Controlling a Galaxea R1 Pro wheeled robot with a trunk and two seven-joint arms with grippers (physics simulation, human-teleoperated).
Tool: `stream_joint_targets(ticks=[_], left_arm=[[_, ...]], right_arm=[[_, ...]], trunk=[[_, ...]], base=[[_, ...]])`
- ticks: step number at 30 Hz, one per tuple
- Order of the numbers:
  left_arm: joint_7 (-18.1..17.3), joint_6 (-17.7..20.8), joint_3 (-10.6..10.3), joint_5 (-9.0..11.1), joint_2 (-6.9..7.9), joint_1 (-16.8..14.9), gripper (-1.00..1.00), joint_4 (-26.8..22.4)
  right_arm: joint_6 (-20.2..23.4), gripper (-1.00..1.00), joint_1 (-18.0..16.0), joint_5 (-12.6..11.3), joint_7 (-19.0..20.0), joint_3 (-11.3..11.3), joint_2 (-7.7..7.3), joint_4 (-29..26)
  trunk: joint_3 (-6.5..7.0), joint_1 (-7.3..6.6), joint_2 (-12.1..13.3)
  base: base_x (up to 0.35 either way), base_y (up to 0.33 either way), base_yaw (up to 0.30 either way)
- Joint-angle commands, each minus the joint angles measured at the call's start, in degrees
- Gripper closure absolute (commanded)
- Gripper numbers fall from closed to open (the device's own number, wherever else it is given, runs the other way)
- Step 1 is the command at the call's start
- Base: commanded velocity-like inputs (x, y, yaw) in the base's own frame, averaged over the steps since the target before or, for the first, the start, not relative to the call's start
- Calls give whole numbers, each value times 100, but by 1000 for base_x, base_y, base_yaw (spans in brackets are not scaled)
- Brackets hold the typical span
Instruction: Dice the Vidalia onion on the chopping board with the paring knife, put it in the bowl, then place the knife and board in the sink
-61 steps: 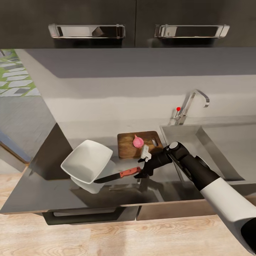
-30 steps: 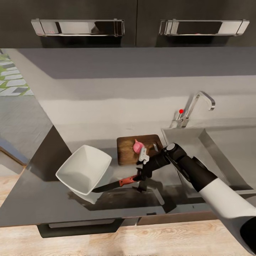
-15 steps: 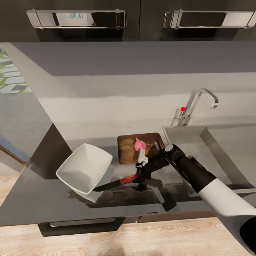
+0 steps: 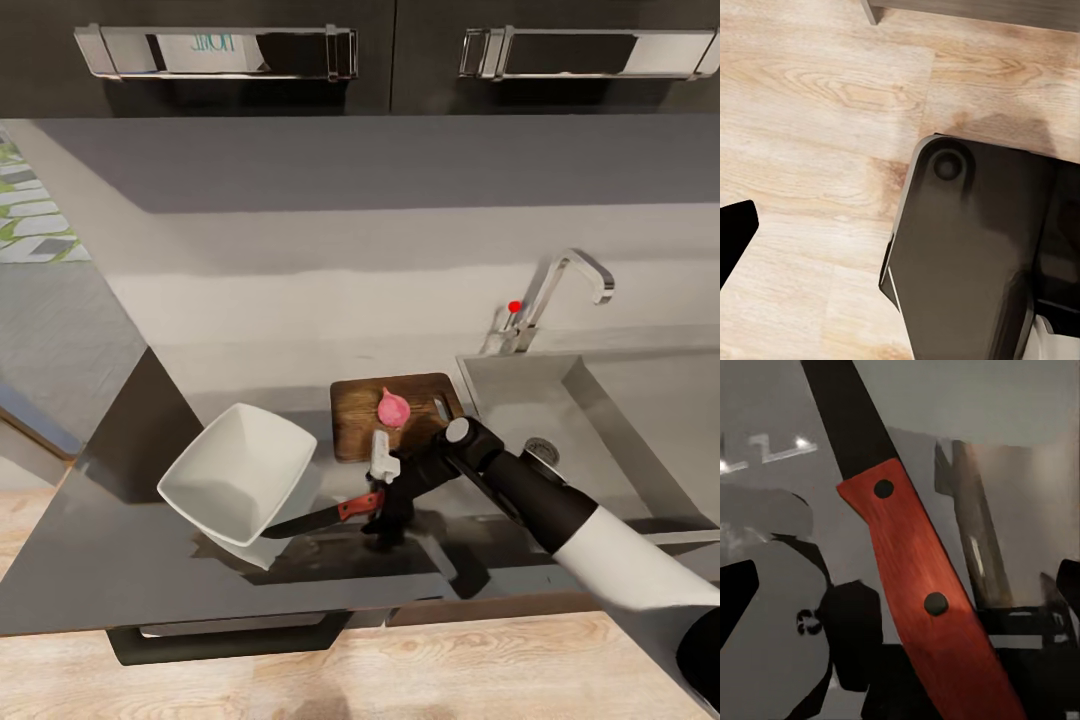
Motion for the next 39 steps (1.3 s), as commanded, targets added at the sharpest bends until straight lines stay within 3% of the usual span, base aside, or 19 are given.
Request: stream_joint_targets(ticks=[1, 5, 11, 14, 26, 34, 39], left_arm=[[56, -12, -42, 24, 9, 0, -100, -11], [56, -14, -42, 24, 9, 0, -100, -11], [56, -13, -42, 24, 9, 0, -100, -11], [56, -12, -42, 24, 9, 0, -100, -11], [56, -12, -42, 27, 9, 0, -100, -8], [56, -12, -42, 26, 9, 0, -100, -3], [56, -12, -42, 26, 9, 0, -100, -3]], right_arm=[[51, -100, -5, 23, -18, 28, -3, -127], [69, -100, -5, 45, -77, 58, -4, -386], [107, -100, -5, 522, -104, 73, 16, -691], [139, -100, -5, 645, -105, 74, 20, -758], [170, -100, -5, 780, -118, 77, 19, -804], [175, -100, -5, 1344, -212, 345, 32, -805], [204, -100, -5, 1457, -262, 414, 92, -805]], trunk=[[-8, 3, -9], [-8, 3, -9], [-8, 3, -9], [-8, 3, -9], [-8, 3, -9], [-8, 3, -9], [-8, 3, -9]], base=[[0, 0, 0], [0, 0, 0], [0, 0, 0], [0, 0, 0], [0, 0, 0], [0, 0, 0], [0, 0, 0]])
